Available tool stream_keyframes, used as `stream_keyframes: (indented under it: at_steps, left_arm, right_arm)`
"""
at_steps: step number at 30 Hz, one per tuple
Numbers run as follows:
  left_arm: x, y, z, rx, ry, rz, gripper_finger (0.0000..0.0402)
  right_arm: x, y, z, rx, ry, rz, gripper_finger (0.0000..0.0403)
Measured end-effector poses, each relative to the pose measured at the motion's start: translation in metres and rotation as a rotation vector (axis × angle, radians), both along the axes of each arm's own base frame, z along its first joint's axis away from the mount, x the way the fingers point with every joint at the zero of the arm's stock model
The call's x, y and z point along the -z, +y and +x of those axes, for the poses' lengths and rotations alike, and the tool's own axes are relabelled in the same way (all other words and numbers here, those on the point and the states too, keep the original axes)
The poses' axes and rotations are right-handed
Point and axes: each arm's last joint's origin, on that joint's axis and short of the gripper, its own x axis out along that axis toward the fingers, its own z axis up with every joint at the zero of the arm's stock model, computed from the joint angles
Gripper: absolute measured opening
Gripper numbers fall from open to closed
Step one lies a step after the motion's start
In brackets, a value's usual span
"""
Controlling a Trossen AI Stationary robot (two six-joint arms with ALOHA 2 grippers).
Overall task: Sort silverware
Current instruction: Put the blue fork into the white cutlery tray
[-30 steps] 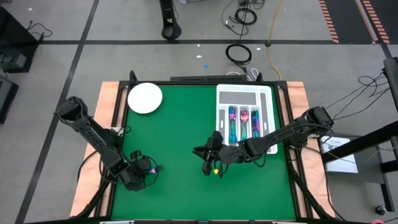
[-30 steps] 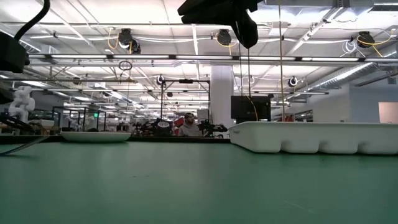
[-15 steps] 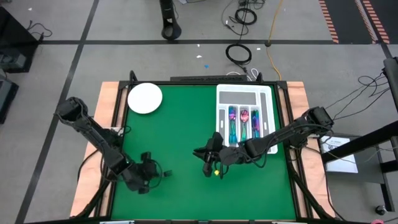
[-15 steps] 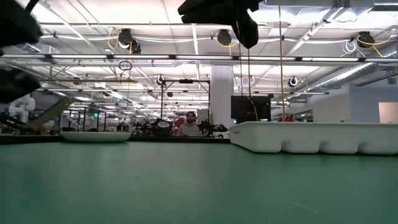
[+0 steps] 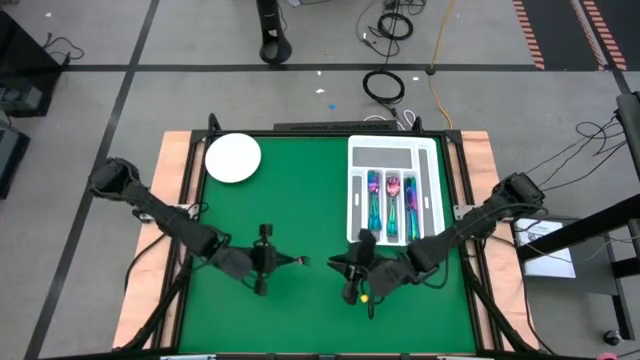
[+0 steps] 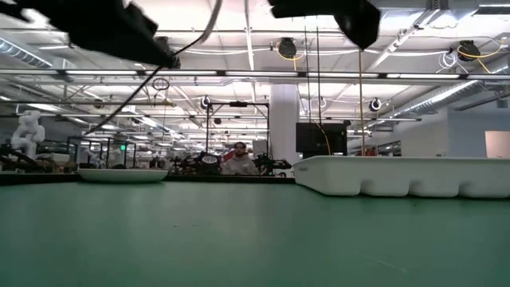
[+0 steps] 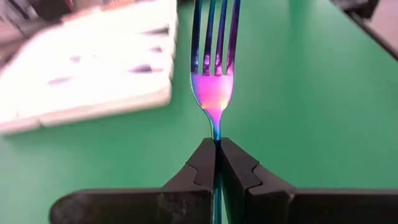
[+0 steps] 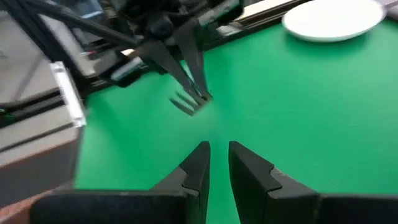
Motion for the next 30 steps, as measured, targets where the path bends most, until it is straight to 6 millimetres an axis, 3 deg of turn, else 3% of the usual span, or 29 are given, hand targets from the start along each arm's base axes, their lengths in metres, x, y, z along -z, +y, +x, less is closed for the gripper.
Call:
stream_keyframes:
  at_steps: [9, 19, 23, 30]
  left_arm:
    - [-0.027, 0.036, 0.032, 0.092, -0.255, 0.023, 0.0006]
    - [-0.048, 0.087, 0.050, 0.010, -0.467, 0.005, 0.0006]
    - [-0.053, 0.096, 0.051, -0.016, -0.520, 0.002, 0.0006]
    - [-0.055, 0.095, 0.051, 0.035, -0.533, -0.004, 0.0006]
  right_arm:
    - [0.004, 0.015, -0.030, 0.173, 0.039, -0.133, 0.0047]
    - [0.012, 0.014, -0.042, 0.305, 0.053, -0.079, 0.0047]
    - [0.012, 0.014, -0.041, 0.308, 0.046, -0.062, 0.0047]
    - [0.009, 0.016, -0.038, 0.309, 0.010, -0.026, 0.0047]
